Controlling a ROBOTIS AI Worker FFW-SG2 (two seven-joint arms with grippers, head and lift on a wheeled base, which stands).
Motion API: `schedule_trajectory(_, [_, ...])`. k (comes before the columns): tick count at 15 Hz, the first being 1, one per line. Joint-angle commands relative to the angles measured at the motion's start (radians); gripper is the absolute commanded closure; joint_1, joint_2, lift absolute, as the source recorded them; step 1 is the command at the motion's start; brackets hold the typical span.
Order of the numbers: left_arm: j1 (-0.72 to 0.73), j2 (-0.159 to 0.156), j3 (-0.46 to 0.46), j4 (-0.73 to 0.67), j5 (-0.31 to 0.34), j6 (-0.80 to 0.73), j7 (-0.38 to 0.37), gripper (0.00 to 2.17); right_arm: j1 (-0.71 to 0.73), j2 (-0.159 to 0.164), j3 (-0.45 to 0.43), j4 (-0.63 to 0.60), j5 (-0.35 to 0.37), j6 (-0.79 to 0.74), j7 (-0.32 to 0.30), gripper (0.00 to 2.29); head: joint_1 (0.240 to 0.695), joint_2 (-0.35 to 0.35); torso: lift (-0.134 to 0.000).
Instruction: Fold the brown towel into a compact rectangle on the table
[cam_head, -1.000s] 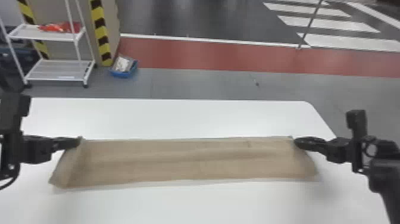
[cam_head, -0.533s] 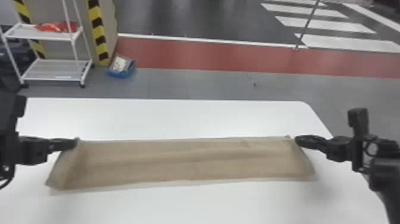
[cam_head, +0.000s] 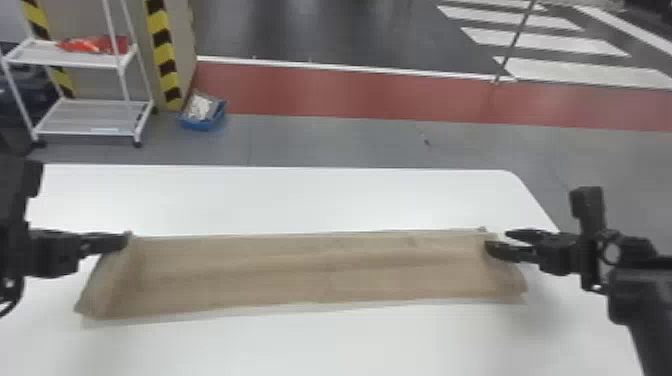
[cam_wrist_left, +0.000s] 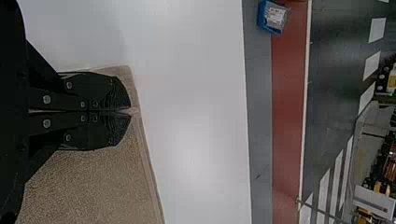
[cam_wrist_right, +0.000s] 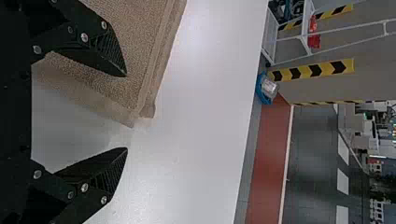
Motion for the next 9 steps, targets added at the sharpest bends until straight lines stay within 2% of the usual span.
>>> schedule_trajectory(1, [0.000,0.001,0.000,0.000,0.000,-0.001,0.000,1.20,-0.006,0.000,0.010,0.008,-0.001,-0.001,0.001,0.35,0.695,-0.167,-0.124])
schedule_trajectory(2, [0.000,0.001,0.000,0.000,0.000,-0.001,0.000,1.20,-0.012,0.000,0.011,0.014,0.001,-0.001,0.001,0.48,0.695,-0.164,-0.124])
schedule_trajectory(4, [0.000,0.001,0.000,0.002,0.000,-0.001,-0.002,1.20,-0.021,0.000,0.019,0.021,0.007,-0.001,0.004,0.53,0.695,-0.162,-0.124])
schedule_trajectory(6, [0.000,0.001,0.000,0.002,0.000,-0.001,-0.002,1.20,-0.024,0.000,0.022,0.028,0.004,-0.001,0.012,0.74,0.695,-0.158,-0.124])
schedule_trajectory(9, [0.000,0.001,0.000,0.002,0.000,-0.001,-0.002,1.20,-0.029,-0.002,0.020,0.028,0.004,0.002,0.021,0.74,0.695,-0.155,-0.124])
